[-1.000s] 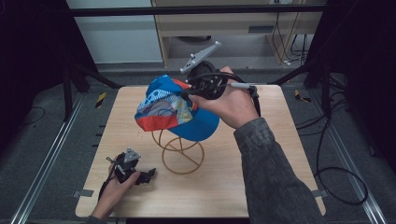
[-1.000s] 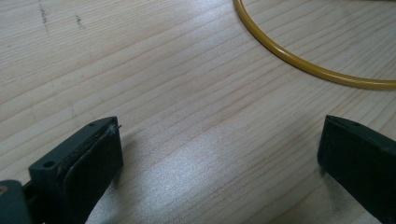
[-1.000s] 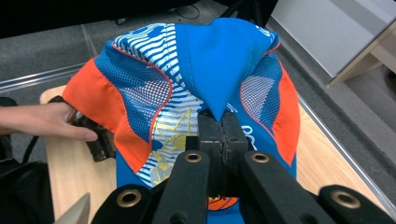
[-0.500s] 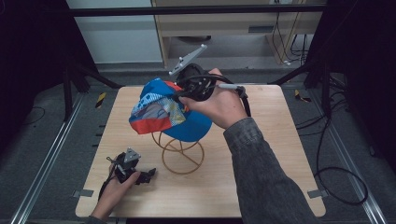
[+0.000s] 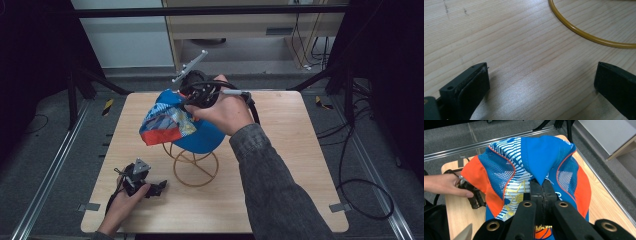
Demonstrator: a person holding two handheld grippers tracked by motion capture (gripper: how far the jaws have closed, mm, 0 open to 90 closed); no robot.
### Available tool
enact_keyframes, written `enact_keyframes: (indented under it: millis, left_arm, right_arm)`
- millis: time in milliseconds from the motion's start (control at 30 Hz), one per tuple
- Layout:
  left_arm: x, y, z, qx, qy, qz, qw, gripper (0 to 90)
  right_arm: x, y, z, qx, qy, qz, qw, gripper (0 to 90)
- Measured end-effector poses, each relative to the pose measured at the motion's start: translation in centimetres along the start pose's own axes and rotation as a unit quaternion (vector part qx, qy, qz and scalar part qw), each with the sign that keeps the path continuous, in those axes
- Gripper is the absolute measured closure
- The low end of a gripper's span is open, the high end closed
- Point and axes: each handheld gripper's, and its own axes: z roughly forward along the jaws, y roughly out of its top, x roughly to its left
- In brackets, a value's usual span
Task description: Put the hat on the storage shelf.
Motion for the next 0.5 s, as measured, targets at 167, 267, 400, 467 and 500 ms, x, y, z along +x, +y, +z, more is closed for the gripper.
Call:
enact_keyframes:
  millis: [167, 267, 400, 467, 500]
  left_arm:
    - [0.0, 0.0, 0.0, 0.000, 0.000, 0.000, 1.0000, 0.0]
    - [0.0, 0.0, 0.0, 0.000, 0.000, 0.000, 1.0000, 0.0]
    - [-0.1, 0.0, 0.0, 0.000, 0.000, 0.000, 1.0000, 0.0]
    - [-0.1, 0.0, 0.0, 0.000, 0.000, 0.000, 1.0000, 0.0]
    - [-0.1, 0.0, 0.0, 0.000, 0.000, 0.000, 1.0000, 0.0]
  right_arm:
    - [0.0, 0.2, 0.7, 0.004, 0.003, 0.000, 1.0000, 90.0]
    - [0.2, 0.3, 1.1, 0.008, 0.005, -0.004, 0.9999, 90.0]
    - [0.4, 0.3, 1.5, 0.013, 0.011, -0.007, 0.9998, 90.0]
    - [0.4, 0.3, 1.7, 0.017, 0.012, -0.006, 0.9998, 90.0]
    - [0.4, 0.3, 1.8, 0.017, 0.013, -0.008, 0.9997, 90.0]
